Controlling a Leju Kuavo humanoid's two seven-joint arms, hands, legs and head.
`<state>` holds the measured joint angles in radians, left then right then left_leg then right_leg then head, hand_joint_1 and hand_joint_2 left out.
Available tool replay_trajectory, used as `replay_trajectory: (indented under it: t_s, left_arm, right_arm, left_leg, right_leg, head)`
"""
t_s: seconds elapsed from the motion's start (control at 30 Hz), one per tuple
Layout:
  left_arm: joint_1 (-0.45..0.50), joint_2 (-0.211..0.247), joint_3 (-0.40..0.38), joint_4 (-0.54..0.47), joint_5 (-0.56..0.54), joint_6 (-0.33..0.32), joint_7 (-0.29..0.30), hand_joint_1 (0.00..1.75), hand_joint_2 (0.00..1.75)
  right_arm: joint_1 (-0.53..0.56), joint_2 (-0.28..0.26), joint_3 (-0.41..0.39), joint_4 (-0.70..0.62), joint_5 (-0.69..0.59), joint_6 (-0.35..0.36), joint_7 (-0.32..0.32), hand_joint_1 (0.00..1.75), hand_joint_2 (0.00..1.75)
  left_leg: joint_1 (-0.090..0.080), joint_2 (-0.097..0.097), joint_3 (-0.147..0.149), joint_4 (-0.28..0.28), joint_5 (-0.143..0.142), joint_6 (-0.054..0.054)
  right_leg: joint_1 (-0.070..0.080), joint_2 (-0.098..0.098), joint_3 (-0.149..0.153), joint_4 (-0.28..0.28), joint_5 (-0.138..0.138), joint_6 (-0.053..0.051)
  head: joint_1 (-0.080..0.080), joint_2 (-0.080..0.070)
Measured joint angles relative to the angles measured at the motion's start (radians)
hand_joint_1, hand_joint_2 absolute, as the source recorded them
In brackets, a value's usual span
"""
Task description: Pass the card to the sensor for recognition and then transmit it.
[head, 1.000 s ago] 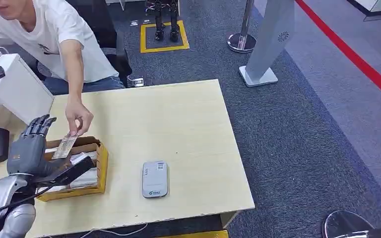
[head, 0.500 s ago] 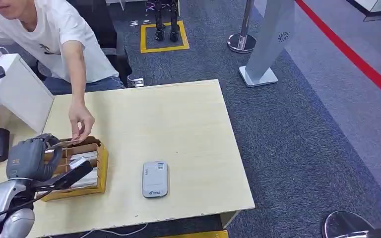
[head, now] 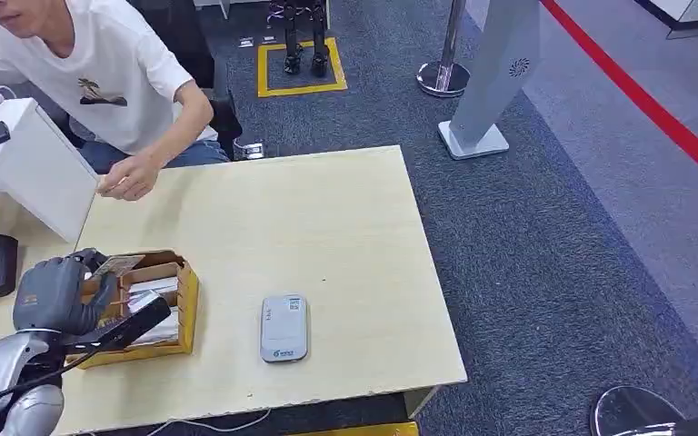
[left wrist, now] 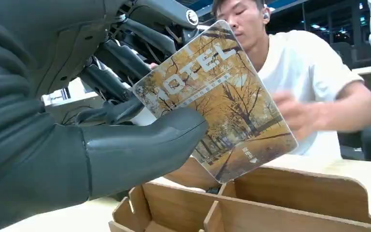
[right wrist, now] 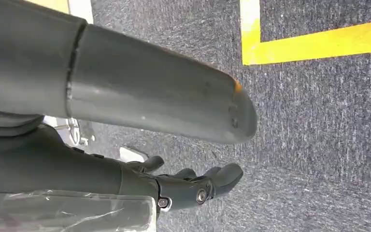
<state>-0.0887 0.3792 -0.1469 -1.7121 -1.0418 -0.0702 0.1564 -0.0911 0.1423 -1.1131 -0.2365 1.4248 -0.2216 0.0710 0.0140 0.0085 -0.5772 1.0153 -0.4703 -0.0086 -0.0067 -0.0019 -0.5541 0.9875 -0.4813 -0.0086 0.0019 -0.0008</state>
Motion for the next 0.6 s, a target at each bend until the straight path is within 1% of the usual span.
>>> replay_trajectory:
  t_s: [0.17,0.33,0.6]
  left_arm:
    - [-0.006,-0.006,-0.001,0.000,-0.007,0.001,-0.013,1.75,1.75]
    - [-0.032,-0.021,-0.012,0.001,-0.020,0.000,-0.016,1.75,1.75]
    - [-0.088,-0.060,-0.076,0.041,-0.043,-0.002,-0.025,1.75,1.75]
  right_arm:
    - [0.000,0.001,0.001,0.000,0.004,0.001,0.000,0.00,0.00]
    - [0.000,0.003,0.008,0.000,0.017,0.002,0.000,0.00,0.00]
    - [-0.002,0.004,0.025,0.000,0.026,0.012,0.000,0.00,0.00]
  left_leg:
    - [0.000,0.000,0.000,0.000,0.000,0.000]
    - [0.000,0.000,0.000,0.000,0.000,0.000]
    - [0.000,0.000,0.000,0.000,0.000,0.000]
  right_leg:
    - [0.000,0.000,0.000,0.000,0.000,0.000]
    - [0.000,0.000,0.000,0.000,0.000,0.000]
    - [0.000,0.000,0.000,0.000,0.000,0.000]
  head:
    - [0.000,0.000]
    - [0.000,0.000]
    - [0.000,0.000]
